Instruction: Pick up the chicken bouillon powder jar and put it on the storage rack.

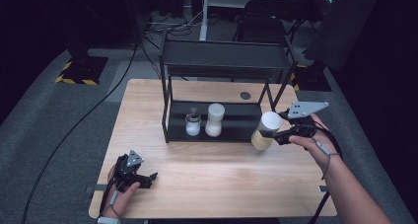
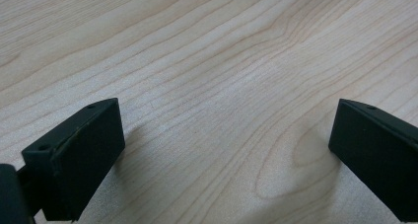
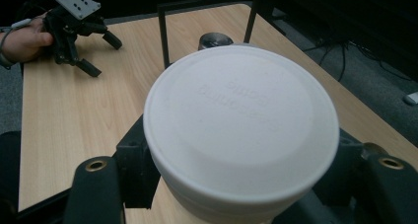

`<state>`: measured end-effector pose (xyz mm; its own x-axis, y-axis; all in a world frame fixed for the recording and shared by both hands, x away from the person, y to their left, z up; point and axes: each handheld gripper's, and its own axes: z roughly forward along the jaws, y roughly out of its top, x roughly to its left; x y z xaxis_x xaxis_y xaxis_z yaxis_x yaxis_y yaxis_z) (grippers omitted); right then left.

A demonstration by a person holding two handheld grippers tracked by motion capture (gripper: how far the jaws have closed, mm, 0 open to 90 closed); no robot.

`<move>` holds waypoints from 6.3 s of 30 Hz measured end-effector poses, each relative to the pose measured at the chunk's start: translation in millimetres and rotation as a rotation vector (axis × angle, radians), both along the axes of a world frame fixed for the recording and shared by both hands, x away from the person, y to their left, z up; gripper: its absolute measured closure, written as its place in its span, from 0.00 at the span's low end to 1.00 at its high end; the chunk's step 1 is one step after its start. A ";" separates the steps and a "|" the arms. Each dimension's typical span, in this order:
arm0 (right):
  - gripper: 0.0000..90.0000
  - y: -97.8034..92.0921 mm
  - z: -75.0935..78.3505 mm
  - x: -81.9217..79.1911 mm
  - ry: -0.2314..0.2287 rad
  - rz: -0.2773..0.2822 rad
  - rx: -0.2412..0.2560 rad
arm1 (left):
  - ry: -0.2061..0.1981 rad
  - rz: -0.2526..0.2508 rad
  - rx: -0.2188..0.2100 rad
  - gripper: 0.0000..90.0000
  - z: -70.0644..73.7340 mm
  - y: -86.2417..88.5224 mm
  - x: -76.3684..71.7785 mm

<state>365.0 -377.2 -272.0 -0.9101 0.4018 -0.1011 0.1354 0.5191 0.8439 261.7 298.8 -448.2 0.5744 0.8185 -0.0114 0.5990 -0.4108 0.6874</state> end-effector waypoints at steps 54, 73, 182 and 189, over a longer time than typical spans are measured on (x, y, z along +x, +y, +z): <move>0.38 70.1 -48.2 104.4 0.080 -0.067 -0.067 | -0.002 -0.002 0.000 0.00 -0.1 0.4 0.3; 0.38 80.4 -73.8 116.6 0.127 -0.071 -0.090 | -0.002 -0.003 0.001 0.01 -0.1 0.6 0.4; 0.04 -13.7 -135.6 -59.9 0.087 -0.182 -0.068 | -0.002 -0.001 0.001 0.00 -0.1 0.4 0.3; 0.04 -17.6 -153.9 -61.9 0.110 -0.206 -0.087 | -0.003 -0.001 0.001 0.00 -0.3 0.4 0.1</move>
<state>303.1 -394.8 -426.0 -0.8172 0.5743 -0.0484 0.3344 0.5409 0.7718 261.8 299.2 -448.5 0.5752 0.8179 -0.0089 0.5966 -0.4121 0.6887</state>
